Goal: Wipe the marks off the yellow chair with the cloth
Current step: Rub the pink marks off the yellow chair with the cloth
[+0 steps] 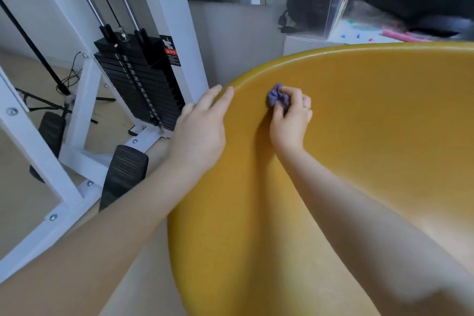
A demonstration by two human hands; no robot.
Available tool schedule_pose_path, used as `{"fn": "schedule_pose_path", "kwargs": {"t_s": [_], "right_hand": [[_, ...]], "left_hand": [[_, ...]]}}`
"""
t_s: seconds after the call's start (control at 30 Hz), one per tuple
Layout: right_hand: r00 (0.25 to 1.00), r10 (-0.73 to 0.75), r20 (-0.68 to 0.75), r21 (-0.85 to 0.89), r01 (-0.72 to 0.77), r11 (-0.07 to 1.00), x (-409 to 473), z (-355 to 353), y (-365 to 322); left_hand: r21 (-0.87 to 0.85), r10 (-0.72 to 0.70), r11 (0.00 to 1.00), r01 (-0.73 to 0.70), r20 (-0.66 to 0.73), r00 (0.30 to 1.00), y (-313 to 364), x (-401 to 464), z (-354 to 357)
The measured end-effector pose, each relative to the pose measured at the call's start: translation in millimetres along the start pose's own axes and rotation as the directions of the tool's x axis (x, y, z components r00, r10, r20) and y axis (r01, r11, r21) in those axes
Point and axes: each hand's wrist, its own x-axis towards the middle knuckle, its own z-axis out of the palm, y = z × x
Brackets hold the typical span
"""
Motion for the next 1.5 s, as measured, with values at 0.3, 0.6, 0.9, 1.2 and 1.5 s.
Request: {"fn": "schedule_pose_path", "kwargs": {"t_s": [0.3, 0.6, 0.9, 1.2, 1.5], "right_hand": [[0.957, -0.189, 0.218, 0.281, 0.124, 0.952, -145, 8, -42], [0.98, -0.05, -0.192, 0.185, 0.086, 0.979, -1, 24, -33], [0.995, -0.1, -0.026, 0.19, 0.103, 0.976, -37, 24, -54], [0.979, -0.193, -0.06, -0.09, 0.187, 0.978, -7, 13, -18], [0.943, 0.022, -0.333, -0.042, -0.038, 0.998, 51, 3, 1]], "left_hand": [[-0.294, -0.013, 0.956, -0.001, -0.043, 0.999, -11, 2, 0], [-0.348, -0.035, 0.937, 0.015, -0.051, 0.998, -14, 5, 4], [-0.36, -0.006, 0.932, 0.041, 0.097, 0.995, -8, 16, -7], [-0.205, 0.212, 0.968, -0.146, 0.35, 0.913, 15, 83, -8], [-0.064, 0.228, 0.974, -0.219, 0.309, 0.923, 14, 92, 5]]}}
